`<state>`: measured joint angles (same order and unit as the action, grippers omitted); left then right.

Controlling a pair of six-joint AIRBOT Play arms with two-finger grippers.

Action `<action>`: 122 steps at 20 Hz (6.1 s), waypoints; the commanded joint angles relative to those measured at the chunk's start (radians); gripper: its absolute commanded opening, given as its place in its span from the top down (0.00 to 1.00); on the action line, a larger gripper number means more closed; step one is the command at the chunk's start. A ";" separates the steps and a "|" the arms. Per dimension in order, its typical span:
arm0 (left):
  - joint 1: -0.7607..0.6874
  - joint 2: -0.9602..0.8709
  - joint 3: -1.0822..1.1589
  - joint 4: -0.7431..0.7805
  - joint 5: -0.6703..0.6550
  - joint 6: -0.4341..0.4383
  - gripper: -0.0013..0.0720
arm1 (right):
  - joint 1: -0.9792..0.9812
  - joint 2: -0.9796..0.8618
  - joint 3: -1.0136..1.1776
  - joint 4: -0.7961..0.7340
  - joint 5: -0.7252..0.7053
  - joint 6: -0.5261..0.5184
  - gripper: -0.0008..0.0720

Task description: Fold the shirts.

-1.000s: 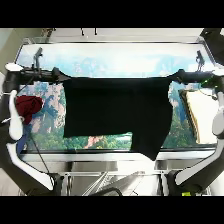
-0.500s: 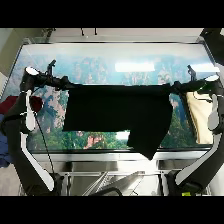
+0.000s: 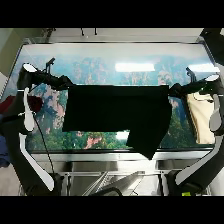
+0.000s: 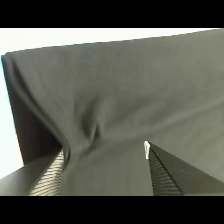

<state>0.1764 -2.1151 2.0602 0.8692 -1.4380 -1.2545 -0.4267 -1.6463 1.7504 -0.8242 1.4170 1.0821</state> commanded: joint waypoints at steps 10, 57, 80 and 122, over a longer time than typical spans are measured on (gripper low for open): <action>0.109 0.297 -0.704 0.252 -0.031 0.021 0.36 | -0.265 0.578 -0.723 -0.091 0.044 0.167 0.49; -0.014 0.284 -0.351 0.205 -0.121 -0.012 0.96 | 0.159 0.317 -0.536 0.238 -0.283 -0.058 0.96; 0.012 0.081 -0.022 0.126 -0.318 -0.254 0.03 | 0.002 0.174 -0.447 0.035 -0.095 0.014 0.03; -0.362 0.232 -0.019 -0.443 -0.002 -0.185 0.96 | 0.415 0.378 -0.085 0.261 0.091 0.124 0.96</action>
<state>-0.3401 -1.9827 2.0411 0.4446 -1.3014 -1.4528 -0.1474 -1.2526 1.6924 -0.4931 1.6516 1.1793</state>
